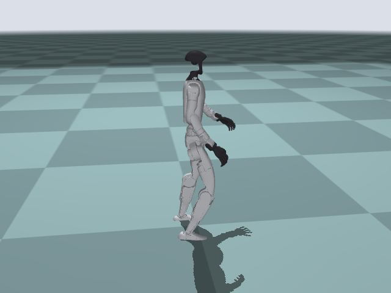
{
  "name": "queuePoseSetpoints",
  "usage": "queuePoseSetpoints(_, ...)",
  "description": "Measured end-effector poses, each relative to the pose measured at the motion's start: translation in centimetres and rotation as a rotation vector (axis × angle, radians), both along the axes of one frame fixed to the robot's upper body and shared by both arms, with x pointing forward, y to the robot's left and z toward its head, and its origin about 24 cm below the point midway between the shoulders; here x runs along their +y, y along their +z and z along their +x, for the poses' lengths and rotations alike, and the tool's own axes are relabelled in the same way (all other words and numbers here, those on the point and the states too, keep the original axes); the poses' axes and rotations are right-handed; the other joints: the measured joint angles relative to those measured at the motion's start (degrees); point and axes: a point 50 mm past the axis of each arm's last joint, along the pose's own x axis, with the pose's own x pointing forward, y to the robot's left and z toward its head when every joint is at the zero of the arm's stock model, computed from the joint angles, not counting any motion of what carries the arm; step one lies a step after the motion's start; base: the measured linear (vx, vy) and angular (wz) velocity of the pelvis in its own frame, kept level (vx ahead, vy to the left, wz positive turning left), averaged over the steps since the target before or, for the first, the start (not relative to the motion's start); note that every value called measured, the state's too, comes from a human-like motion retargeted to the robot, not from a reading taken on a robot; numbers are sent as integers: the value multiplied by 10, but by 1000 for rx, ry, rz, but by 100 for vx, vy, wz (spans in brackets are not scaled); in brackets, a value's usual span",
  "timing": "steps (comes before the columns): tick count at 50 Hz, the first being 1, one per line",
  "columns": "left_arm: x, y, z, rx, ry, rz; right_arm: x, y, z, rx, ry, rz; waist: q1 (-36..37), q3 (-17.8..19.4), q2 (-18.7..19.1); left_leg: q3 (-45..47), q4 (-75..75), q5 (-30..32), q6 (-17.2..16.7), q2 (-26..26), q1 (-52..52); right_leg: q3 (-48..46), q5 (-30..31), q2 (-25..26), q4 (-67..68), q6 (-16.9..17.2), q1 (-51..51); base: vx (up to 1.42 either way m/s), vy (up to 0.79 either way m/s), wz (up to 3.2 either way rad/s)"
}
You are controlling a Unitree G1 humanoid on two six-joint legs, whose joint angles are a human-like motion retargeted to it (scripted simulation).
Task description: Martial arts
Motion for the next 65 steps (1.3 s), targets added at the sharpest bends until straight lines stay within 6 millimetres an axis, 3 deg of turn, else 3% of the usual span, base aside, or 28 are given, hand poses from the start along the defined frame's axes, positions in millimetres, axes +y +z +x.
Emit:
queuePoseSetpoints(3,7,52,31,-215,-68,54,-5,6,7,-36,-61,32,-20,9,-19,7,-26,21,-7,-20,-9,3,-7,-30,70,14,-63,-14,2,6)
queuePoseSetpoints(6,11,98,44,-406,-102,99,-8,15,20,-105,-114,64,-24,3,-36,17,-68,54,-14,-37,-26,-22,-33,-73,143,11,-117,-17,-2,-14)
queuePoseSetpoints(8,13,112,42,-473,-102,110,-9,22,28,-160,-143,80,-19,-6,-52,19,-79,69,-15,-50,-43,-33,-46,-104,205,9,-131,-21,-6,-8)
queuePoseSetpoints(10,14,108,32,-476,-74,99,-8,28,36,-216,-166,92,-9,-16,-72,19,-82,81,-11,-67,-64,-35,-56,-133,258,10,-125,-24,-8,0)
queuePoseSetpoints(13,18,72,3,-371,31,42,-4,34,47,-277,-188,99,13,-32,-105,17,-84,100,3,-93,-93,-22,-64,-155,270,24,-89,-27,-9,7)
queuePoseSetpoints(17,23,0,-56,-127,294,-42,2,39,64,-323,-197,90,49,-41,-110,17,-49,99,17,-80,-142,-21,-100,-120,156,22,-28,-29,-12,-2)
queuePoseSetpoints(21,5,-67,-127,197,545,-122,7,42,76,-331,-177,69,79,-14,-101,15,125,53,12,-38,-244,-47,-138,-94,71,-12,1,-38,-15,4)
queuePoseSetpoints(23,-15,-93,-156,360,622,-181,6,43,82,-327,-165,49,91,-12,-57,-15,268,11,-9,28,-338,-68,-120,-29,17,-34,9,-39,-14,5)
queuePoseSetpoints(27,-53,-118,-214,634,687,-278,2,27,65,-236,-181,31,102,-1,-20,-48,412,-30,-22,87,-419,-85,-99,29,-6,-51,5,-36,-10,19)
queuePoseSetpoints(29,-66,-123,-229,717,692,-325,-5,17,51,-166,-206,20,117,-22,25,-78,481,-52,-32,148,-460,-97,-48,98,-92,-66,20,-24,-5,-4)
queuePoseSetpoints(32,-75,-125,-241,773,698,-353,-11,-4,18,-33,-257,15,118,-23,44,-95,537,-68,-32,174,-457,-106,-30,122,-107,-73,24,-19,-1,38)
queuePoseSetpoints(33,-73,-125,-239,772,692,-357,-14,-11,7,14,-283,17,122,-32,53,-103,542,-75,-35,188,-451,-108,4,142,-180,-78,53,-9,2,39)
queuePoseSetpoints(36,-72,-125,-229,738,681,-366,-16,-29,-30,147,-344,21,116,-37,79,-121,554,-95,-39,216,-423,-123,24,166,-200,-85,60,-11,5,54)
queuePoseSetpoints(39,-63,-122,-199,651,654,-368,-13,-41,-56,251,-409,49,103,-43,88,-119,504,-116,-46,222,-367,-133,80,181,-322,-90,122,-1,8,76)
queuePoseSetpoints(42,-59,-118,-168,556,605,-379,-5,-48,-72,321,-443,84,88,-49,105,-125,456,-144,-56,227,-329,-148,97,191,-347,-92,137,-3,11,72)
queuePoseSetpoints(44,-55,-112,-141,484,560,-387,3,-51,-69,334,-446,124,72,-47,92,-117,383,-150,-57,199,-283,-155,123,175,-406,-90,173,1,12,81)
queuePoseSetpoints(47,-58,-104,-110,396,480,-397,19,-52,-61,327,-411,173,60,-52,107,-124,355,-165,-67,200,-264,-167,131,179,-409,-90,184,-6,14,59)
queuePoseSetpoints(53,-68,-85,-61,258,321,-411,51,-38,-11,204,-228,253,42,-49,106,-120,272,-150,-74,172,-214,-181,126,153,-393,-88,196,-1,14,52)
queuePoseSetpoints(59,-66,-78,-50,224,264,-387,65,-17,27,80,-84,260,33,-35,90,-116,179,-115,-70,128,-150,-187,104,106,-324,-81,193,1,14,45)
queuePoseSetpoints(65,-58,-85,-68,299,277,-341,55,-12,32,59,-88,225,29,-12,66,-118,68,-64,-60,80,-72,-184,53,42,-177,-71,160,1,10,39)
